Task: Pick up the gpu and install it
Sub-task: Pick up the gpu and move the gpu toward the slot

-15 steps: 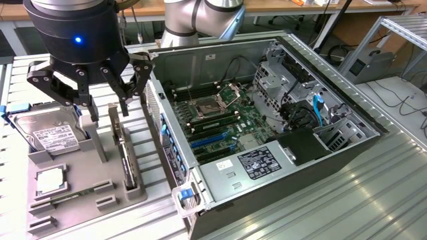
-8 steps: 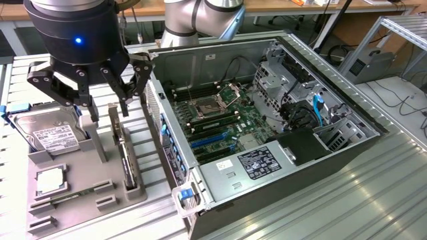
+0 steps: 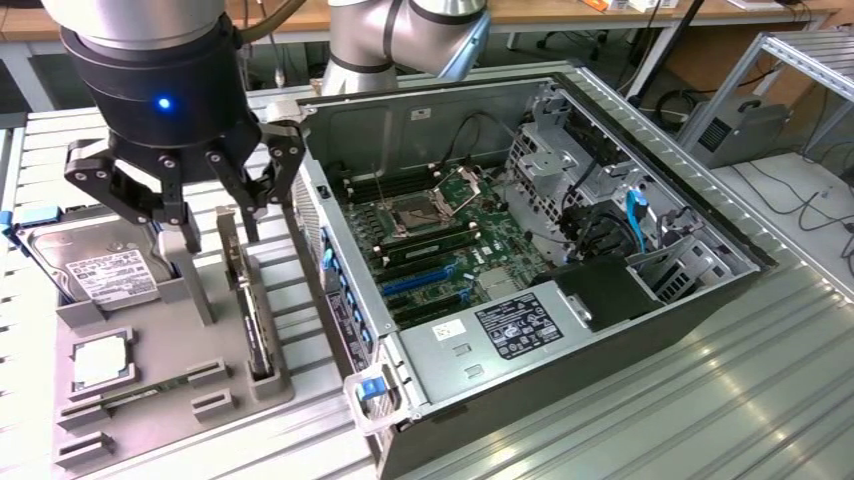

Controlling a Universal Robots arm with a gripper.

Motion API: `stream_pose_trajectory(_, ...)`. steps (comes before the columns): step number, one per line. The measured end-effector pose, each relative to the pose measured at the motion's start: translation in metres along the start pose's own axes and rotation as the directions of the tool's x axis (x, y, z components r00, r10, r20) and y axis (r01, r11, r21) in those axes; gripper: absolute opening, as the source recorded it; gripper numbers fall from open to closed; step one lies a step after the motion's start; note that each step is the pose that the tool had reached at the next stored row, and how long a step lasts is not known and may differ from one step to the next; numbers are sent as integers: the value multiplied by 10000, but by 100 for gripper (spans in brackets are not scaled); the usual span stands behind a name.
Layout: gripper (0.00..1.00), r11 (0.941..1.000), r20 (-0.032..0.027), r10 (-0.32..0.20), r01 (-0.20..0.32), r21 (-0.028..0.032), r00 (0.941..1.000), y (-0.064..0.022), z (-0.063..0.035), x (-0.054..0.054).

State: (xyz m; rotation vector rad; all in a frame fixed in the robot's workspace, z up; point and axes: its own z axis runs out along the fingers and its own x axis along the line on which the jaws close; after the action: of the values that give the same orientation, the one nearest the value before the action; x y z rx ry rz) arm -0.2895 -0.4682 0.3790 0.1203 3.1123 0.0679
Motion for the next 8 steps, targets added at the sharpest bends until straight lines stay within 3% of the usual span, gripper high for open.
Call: stream_pose_trajectory(8, 48, 10000, -1, 0, 0, 1, 10000, -6, 128, 3)
